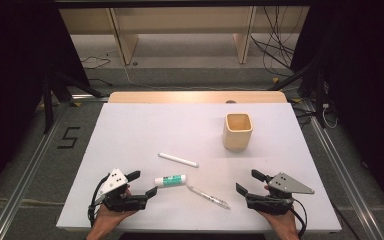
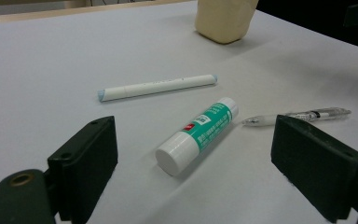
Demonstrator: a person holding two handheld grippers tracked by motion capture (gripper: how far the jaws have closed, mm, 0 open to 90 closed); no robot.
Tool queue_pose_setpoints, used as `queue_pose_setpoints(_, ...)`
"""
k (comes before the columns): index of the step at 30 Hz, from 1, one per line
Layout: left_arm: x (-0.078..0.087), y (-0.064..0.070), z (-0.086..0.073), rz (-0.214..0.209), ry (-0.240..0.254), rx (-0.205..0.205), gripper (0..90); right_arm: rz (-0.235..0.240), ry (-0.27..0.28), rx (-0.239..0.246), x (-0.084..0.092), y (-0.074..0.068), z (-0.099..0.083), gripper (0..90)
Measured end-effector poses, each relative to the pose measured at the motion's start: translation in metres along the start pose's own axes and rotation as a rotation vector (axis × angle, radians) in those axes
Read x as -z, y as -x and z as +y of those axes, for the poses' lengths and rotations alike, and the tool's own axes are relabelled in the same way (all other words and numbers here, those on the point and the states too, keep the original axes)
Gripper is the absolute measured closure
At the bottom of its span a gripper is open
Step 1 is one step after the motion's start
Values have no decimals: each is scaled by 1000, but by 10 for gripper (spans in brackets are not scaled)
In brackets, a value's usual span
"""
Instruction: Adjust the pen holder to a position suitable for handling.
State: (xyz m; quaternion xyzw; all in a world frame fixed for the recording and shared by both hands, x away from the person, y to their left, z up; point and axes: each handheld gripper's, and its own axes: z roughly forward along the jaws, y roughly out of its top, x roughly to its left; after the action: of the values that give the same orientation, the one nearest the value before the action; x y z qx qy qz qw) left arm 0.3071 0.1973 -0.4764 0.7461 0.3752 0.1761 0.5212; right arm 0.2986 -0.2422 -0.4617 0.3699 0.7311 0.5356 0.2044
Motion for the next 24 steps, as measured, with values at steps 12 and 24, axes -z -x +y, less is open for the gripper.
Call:
queue_pose_setpoints(12, -1, 0, 0, -3, -6, -2, 143, -14, -4, -4, -1, 2, 0, 266)
queue_pose_setpoints(24, -3, -2, 0, 2, -9, 6, 143, -51, -2, 8, -6, 14, 14, 264)
